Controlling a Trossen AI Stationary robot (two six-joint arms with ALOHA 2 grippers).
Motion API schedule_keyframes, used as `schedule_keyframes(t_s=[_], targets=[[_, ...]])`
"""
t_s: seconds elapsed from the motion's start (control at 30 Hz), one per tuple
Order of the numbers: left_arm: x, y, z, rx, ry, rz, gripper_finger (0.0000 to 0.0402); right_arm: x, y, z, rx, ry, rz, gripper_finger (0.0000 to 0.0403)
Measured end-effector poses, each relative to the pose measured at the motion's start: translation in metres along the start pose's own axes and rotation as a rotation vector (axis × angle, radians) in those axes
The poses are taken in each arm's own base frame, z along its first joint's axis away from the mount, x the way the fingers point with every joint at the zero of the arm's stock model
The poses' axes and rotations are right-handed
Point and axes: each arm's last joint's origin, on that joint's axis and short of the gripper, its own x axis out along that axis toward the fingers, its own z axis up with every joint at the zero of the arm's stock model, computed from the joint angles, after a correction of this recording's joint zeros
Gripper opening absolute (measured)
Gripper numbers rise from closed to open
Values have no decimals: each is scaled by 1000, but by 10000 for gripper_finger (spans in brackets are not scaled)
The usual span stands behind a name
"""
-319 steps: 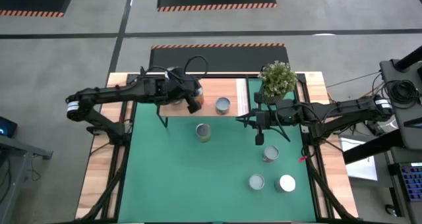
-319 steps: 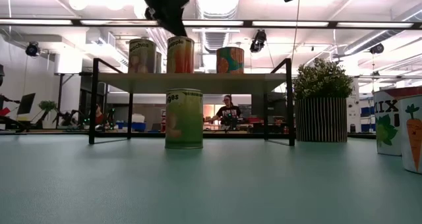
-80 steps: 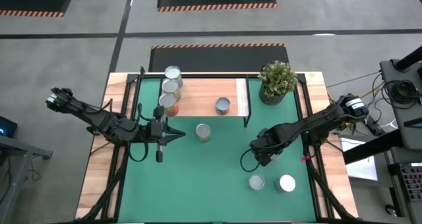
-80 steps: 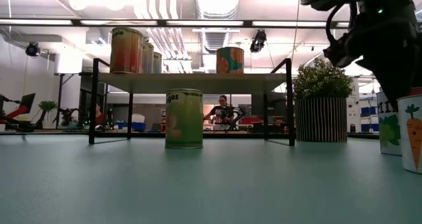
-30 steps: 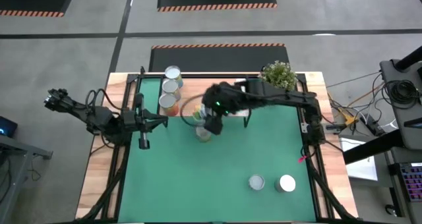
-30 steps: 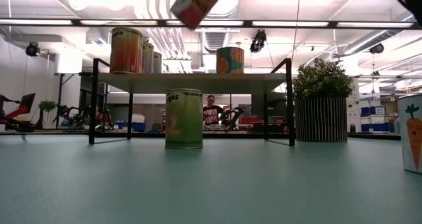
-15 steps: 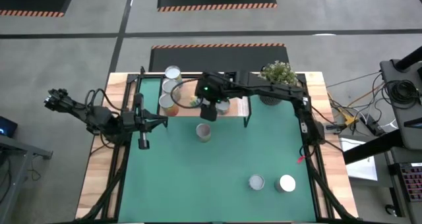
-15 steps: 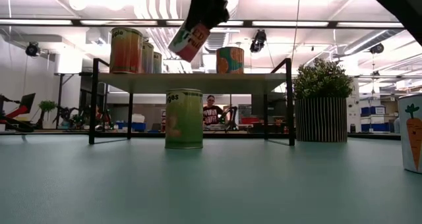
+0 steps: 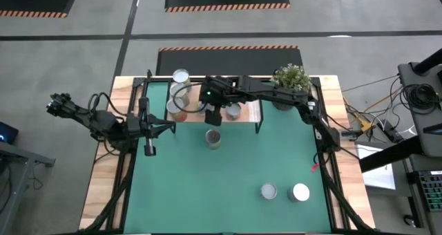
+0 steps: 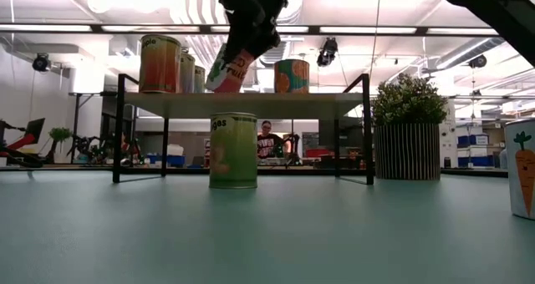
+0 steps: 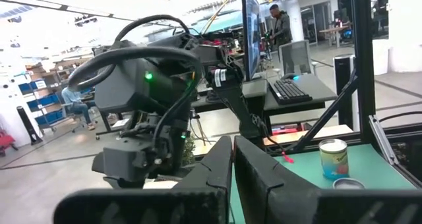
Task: Pick and place cans onto a shelf
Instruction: Put the canned mixed fruit on the shelf
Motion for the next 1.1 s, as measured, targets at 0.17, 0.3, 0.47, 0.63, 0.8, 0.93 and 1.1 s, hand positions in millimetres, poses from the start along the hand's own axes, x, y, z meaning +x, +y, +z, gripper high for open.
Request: schedule_keyframes(t_s=[0.17, 0.3, 0.47, 0.63, 0.8, 0.93, 1.1], targets=[[-1, 1, 1, 5, -4, 1, 0, 1, -8, 0, 6, -5, -11, 353], [-1, 1, 1, 17, -5, 2, 0, -1, -11, 0, -3, -11, -16, 349], [-1, 1, 1, 23, -4, 2, 0, -18, -13, 5, -10, -60, -20, 339], [-1, 1, 1, 24, -4, 2, 0, -29, -15, 16, -17, -185, -34, 299], [-1, 1, 1, 24, -4, 3, 0, -25, -16, 24, -34, -271, -45, 210], [-1, 1, 0, 25, -1, 2, 0, -14, -15, 25, -52, -270, -47, 128], [-1, 1, 0, 26, -1, 2, 0, -3, -14, 23, -80, -242, -47, 43]])
